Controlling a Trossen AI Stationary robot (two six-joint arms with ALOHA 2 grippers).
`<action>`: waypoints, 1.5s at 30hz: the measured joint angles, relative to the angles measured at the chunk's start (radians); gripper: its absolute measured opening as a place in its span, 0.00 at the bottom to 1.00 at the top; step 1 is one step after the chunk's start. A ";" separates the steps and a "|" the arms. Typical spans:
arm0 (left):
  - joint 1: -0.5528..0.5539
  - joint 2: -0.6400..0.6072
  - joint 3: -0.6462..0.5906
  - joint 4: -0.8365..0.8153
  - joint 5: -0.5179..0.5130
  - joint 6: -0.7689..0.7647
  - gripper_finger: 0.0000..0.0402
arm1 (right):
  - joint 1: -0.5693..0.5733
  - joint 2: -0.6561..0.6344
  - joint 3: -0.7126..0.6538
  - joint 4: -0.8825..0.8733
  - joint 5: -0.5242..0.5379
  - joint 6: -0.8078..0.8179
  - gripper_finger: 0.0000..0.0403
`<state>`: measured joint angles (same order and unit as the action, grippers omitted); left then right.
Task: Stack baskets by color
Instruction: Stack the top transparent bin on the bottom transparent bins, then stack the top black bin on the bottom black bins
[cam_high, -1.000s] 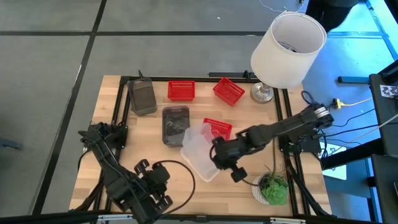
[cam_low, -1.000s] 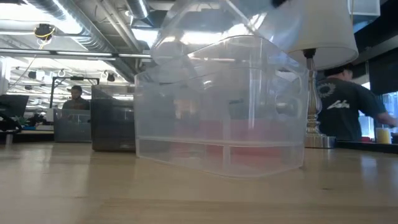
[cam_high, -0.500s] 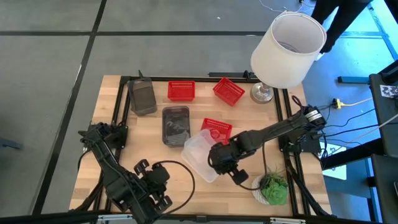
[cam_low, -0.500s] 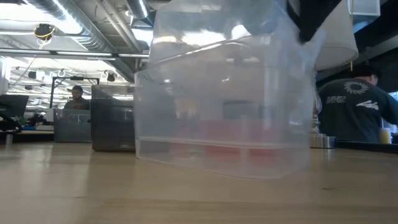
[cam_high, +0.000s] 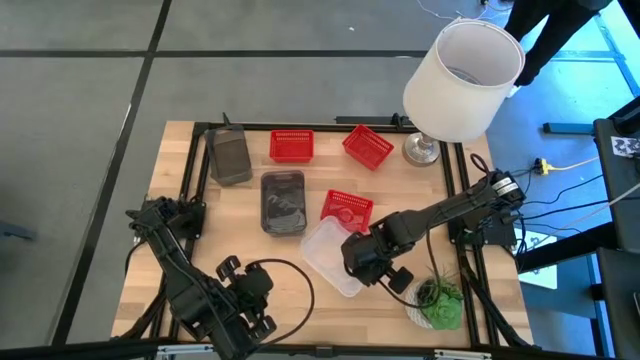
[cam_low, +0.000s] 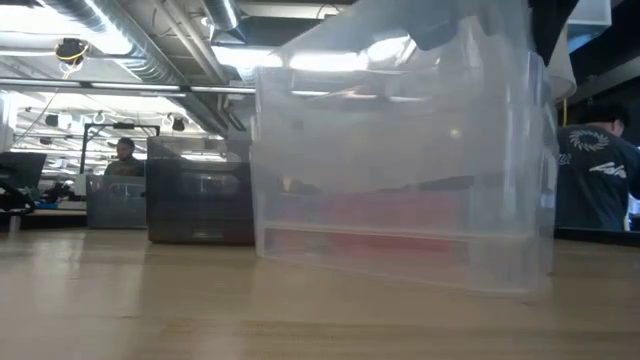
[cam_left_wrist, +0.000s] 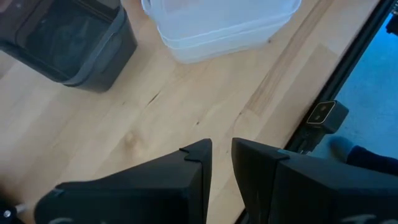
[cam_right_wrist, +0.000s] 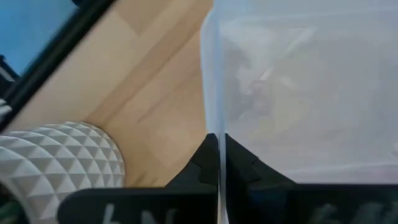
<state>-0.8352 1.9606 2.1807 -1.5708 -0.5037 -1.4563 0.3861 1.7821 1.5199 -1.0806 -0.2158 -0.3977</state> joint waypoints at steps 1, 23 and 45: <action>0.000 0.000 0.000 0.000 0.000 0.000 0.13 | 0.000 0.000 -0.003 0.001 0.010 0.000 0.00; 0.013 0.000 0.000 0.000 -0.049 -0.101 0.13 | -0.003 0.000 0.045 0.000 0.056 0.045 0.28; 0.310 -0.246 -0.009 0.000 -0.124 0.289 0.13 | -0.003 -0.002 0.614 -0.324 0.056 0.087 0.28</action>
<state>-0.5249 1.7143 2.1715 -1.5707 -0.6281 -1.1671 0.3828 1.7800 2.1335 -1.4046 -0.1603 -0.3104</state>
